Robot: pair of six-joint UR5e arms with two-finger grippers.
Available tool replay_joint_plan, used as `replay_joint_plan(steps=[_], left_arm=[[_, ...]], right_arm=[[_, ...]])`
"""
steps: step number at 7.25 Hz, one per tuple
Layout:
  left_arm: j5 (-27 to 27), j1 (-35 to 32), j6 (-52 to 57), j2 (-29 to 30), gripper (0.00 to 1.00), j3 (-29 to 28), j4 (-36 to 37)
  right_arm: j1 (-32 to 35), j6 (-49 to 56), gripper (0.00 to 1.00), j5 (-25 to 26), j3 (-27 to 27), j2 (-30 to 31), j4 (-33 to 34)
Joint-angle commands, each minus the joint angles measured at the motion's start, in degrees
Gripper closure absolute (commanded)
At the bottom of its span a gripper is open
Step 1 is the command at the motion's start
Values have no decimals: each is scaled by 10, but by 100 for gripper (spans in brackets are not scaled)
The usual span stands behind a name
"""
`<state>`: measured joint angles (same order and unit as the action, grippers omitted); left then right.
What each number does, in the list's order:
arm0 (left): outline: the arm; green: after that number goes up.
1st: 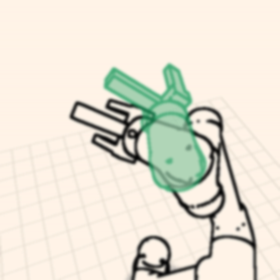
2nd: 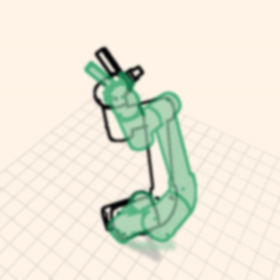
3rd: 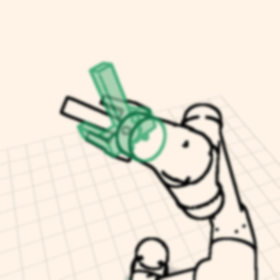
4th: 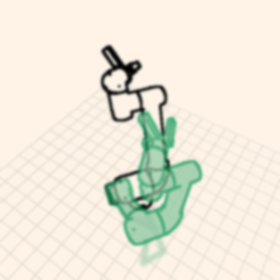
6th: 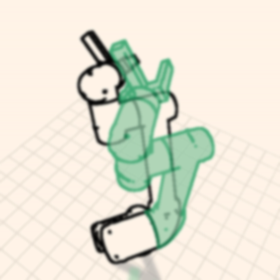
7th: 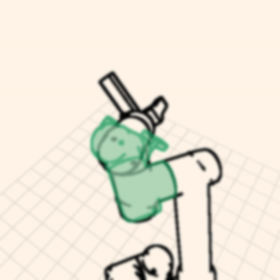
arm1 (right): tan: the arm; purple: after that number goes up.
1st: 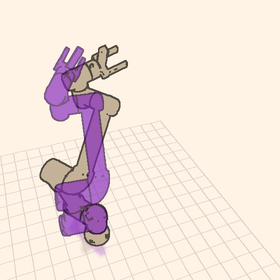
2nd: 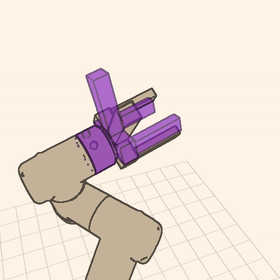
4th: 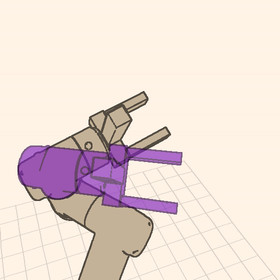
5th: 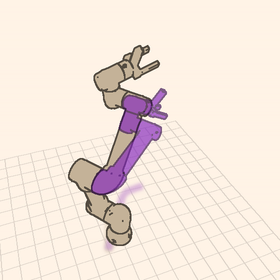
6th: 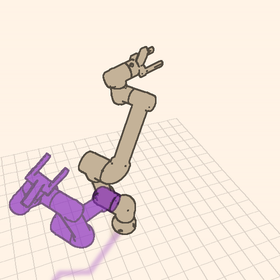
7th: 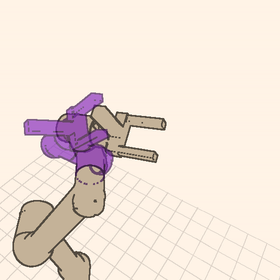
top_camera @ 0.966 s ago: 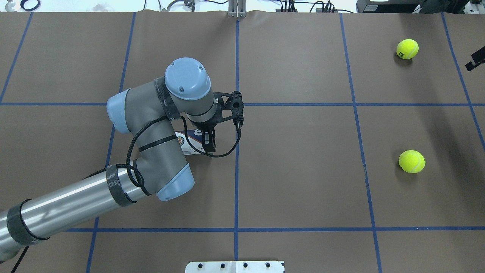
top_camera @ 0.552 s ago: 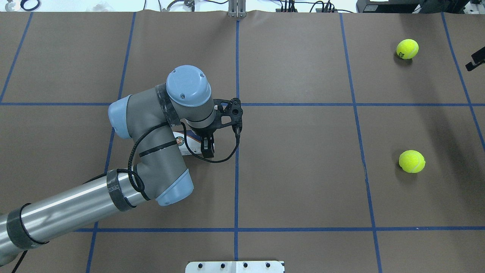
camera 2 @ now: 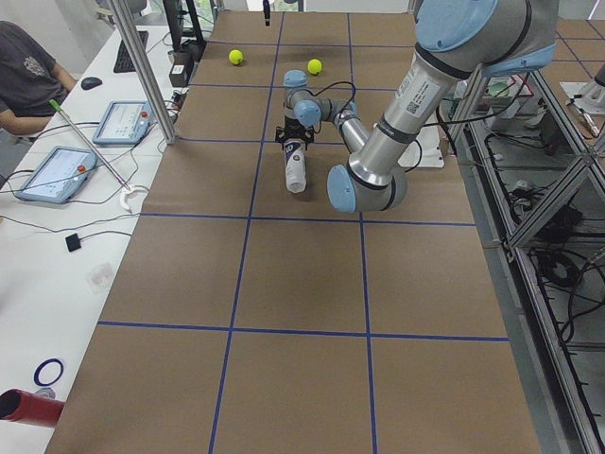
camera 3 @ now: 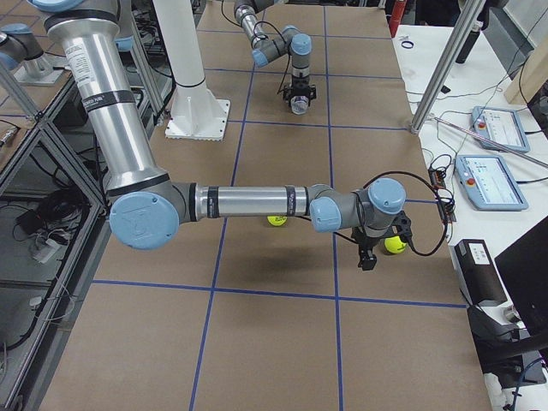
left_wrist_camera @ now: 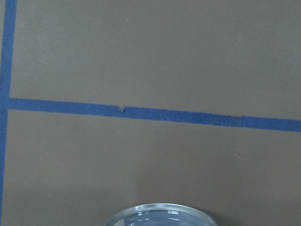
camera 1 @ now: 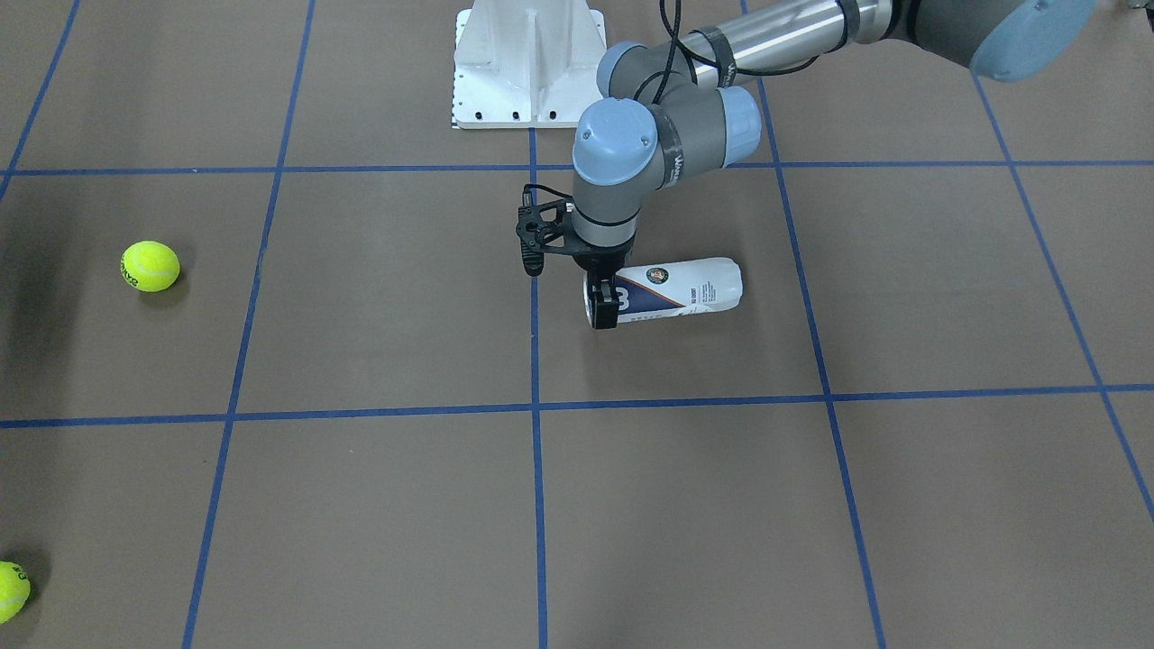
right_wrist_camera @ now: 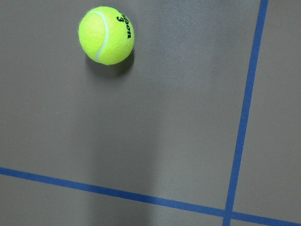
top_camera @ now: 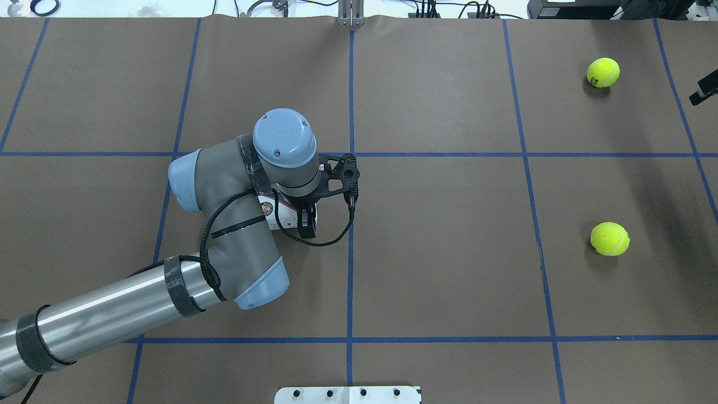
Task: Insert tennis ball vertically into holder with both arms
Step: 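Close the left gripper around the can's open end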
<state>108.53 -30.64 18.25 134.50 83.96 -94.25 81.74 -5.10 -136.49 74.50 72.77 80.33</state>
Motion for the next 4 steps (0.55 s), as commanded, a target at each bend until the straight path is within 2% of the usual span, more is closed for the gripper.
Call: replay_joint_plan(steps=[1, 2, 4], left_arm=[[-3, 2, 0, 1, 1, -11, -1], [-3, 2, 0, 1, 2, -14, -2], [-3, 4, -1, 1, 15, -15, -4]], right_arm=[[0, 0, 0, 0, 0, 0, 0], [0, 0, 1, 0, 0, 0, 0], [0, 0, 1, 0, 3, 0, 0]])
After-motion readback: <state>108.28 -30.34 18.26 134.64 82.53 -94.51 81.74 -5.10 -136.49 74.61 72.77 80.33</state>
